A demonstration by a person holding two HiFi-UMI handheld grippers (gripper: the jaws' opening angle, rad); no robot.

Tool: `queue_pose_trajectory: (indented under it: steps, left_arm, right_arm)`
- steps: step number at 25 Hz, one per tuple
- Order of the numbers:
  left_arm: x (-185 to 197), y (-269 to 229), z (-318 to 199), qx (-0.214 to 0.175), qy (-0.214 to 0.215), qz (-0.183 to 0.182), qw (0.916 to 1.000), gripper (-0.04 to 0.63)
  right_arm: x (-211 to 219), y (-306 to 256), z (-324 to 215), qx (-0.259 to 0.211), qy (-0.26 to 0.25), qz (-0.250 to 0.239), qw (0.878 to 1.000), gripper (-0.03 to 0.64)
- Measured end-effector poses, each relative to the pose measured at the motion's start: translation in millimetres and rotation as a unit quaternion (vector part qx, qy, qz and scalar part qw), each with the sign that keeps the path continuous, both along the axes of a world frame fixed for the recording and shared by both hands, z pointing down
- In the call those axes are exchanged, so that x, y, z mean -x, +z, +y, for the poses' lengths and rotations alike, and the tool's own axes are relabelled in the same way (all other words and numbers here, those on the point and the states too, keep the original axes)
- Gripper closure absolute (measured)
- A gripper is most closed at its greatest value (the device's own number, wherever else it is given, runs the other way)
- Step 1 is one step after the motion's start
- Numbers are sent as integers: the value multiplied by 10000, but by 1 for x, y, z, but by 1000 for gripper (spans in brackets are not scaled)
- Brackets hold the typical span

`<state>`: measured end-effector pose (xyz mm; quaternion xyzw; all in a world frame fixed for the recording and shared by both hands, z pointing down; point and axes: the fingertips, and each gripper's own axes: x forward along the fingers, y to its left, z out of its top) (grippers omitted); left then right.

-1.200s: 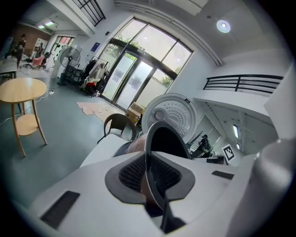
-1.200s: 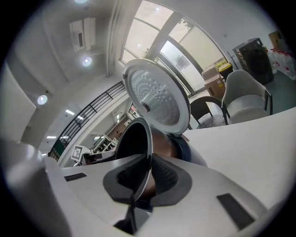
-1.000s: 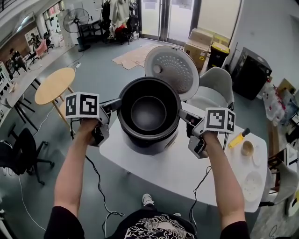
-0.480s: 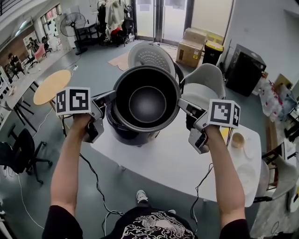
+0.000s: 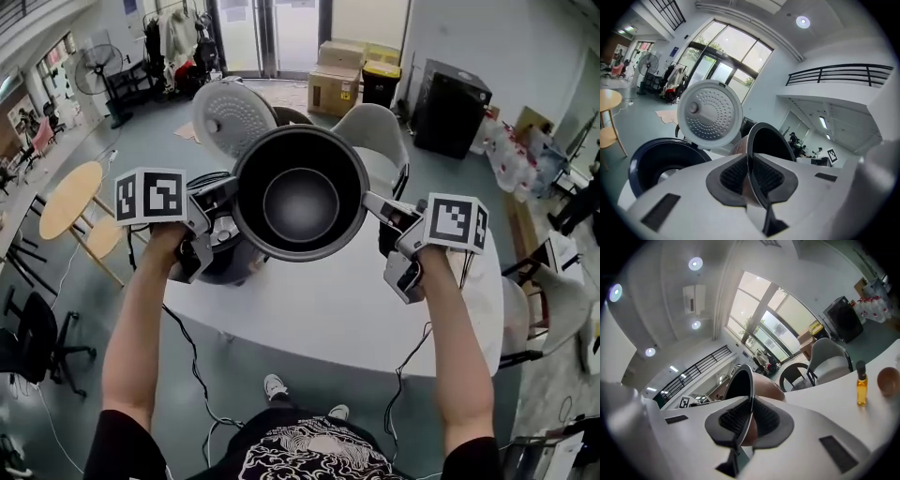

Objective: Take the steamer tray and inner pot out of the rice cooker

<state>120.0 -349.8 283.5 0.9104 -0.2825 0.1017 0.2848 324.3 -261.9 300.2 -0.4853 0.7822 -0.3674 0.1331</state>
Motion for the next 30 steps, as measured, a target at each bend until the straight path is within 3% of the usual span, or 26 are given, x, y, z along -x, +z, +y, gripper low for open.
queue_pose_trajectory:
  steps: [4, 15, 23, 30]
  left_arm:
    - [-49, 14, 8, 164, 398, -76, 9990, 543]
    - [-114, 74, 10, 826, 1168, -279, 9893, 543]
    - [-156, 154, 58, 1286, 1317, -711, 9803, 540]
    - [-151, 209, 67, 1707, 1215, -1073, 9719, 538]
  right_arm:
    - [-44, 11, 22, 153, 448, 44, 9989, 577]
    - [-94, 59, 51, 781, 1421, -277, 9864, 580]
    - [-134, 136, 102, 1427, 1692, -448, 9742, 578]
    - [-131, 190, 108, 1926, 1695, -659, 9643, 578]
